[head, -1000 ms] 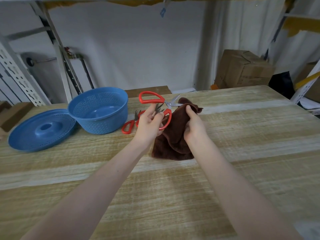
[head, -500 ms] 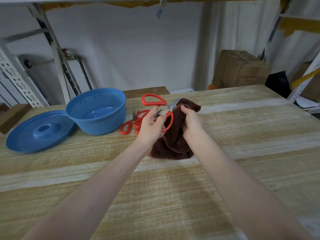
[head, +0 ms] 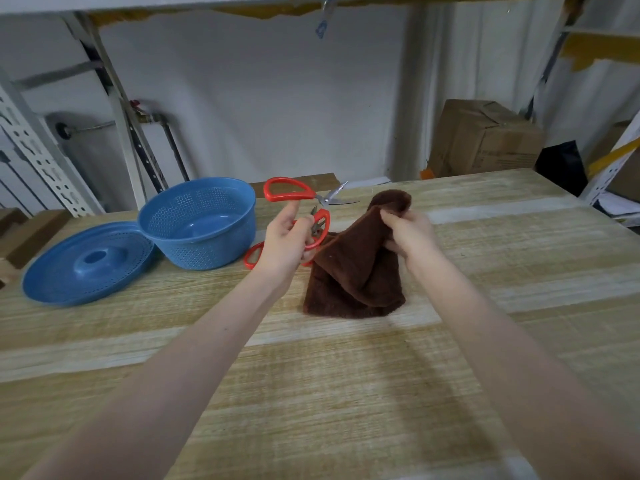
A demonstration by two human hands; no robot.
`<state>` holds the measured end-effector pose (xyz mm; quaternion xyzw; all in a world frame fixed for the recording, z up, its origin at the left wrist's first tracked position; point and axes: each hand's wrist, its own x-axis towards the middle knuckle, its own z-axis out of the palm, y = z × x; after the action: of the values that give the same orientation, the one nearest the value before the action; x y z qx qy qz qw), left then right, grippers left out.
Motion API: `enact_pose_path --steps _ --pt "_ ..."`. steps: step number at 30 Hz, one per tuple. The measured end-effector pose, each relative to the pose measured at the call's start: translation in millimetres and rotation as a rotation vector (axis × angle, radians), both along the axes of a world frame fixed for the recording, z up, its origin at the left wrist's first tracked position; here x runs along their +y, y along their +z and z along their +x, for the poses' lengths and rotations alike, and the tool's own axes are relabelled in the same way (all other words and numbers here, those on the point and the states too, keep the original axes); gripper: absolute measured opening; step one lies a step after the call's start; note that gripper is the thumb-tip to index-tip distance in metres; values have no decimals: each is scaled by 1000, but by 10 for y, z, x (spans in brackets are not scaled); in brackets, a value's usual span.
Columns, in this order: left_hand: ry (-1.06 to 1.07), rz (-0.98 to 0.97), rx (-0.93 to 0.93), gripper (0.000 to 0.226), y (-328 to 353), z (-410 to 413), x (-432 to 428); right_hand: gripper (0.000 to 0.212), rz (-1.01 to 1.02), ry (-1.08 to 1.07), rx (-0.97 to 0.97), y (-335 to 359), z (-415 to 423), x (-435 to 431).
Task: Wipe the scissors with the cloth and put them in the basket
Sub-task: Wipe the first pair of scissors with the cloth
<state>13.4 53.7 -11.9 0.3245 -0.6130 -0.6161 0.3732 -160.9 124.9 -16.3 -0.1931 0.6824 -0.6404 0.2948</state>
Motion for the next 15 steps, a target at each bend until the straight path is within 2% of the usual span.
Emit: enact_pose_path --steps 4,6,7,10,13,15 --pt "-22 -32 -21 52 51 33 -16 27 201 92 908 113 -38 85" --pt "-47 -59 -37 52 78 56 -22 24 205 66 1173 141 -23 94" --pt "-59 -72 -46 52 90 66 -19 22 183 56 1229 152 -18 83" --pt "-92 -92 -57 51 111 91 -10 18 82 124 1182 120 -47 6" --pt "-137 -93 -40 48 116 117 -5 15 -39 328 811 128 -71 -60" --pt "-172 -83 -19 48 107 124 -3 21 -50 451 629 157 -105 -102"
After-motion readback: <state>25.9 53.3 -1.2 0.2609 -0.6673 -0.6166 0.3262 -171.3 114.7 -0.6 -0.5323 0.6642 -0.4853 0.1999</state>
